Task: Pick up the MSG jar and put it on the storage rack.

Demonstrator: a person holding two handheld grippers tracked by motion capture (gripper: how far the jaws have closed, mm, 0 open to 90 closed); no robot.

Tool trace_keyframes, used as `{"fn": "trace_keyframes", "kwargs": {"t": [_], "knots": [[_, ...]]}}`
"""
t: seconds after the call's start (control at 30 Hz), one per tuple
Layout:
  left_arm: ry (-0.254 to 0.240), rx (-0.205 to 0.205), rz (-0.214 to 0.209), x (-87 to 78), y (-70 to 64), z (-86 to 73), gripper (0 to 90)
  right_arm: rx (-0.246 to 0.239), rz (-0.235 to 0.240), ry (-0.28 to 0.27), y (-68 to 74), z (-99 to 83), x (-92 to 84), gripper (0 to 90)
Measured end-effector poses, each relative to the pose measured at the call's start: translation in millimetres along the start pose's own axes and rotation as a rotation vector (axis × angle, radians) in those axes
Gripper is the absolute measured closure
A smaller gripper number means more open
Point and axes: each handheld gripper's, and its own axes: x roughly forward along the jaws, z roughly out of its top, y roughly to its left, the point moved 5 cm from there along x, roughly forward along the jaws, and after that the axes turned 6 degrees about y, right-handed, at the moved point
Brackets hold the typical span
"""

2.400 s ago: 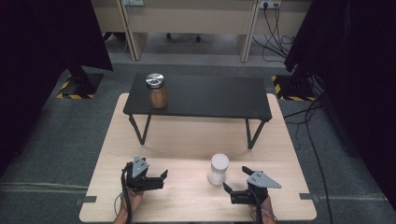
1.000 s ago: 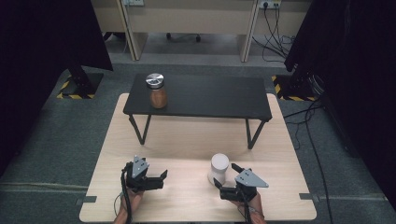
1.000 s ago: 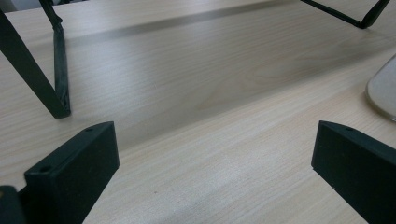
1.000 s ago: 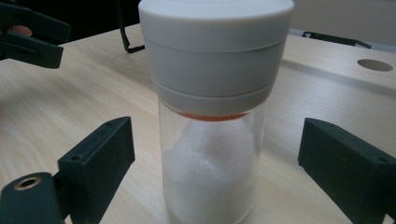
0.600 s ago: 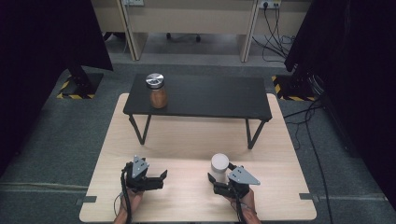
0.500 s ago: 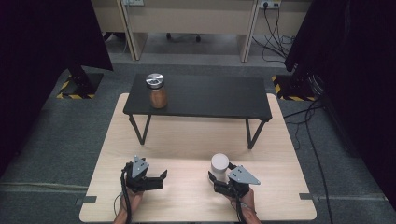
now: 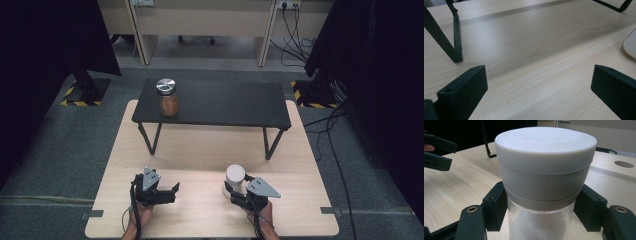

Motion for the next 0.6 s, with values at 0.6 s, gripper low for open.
{"fn": "trace_keyframes", "kwargs": {"t": [0.6], "knots": [[0.004, 0.003, -0.003, 1.3, -0.8, -0.2, 0.0, -0.001, 0.002, -0.008, -3.0, 9.1, -4.8, 35.4]]}}
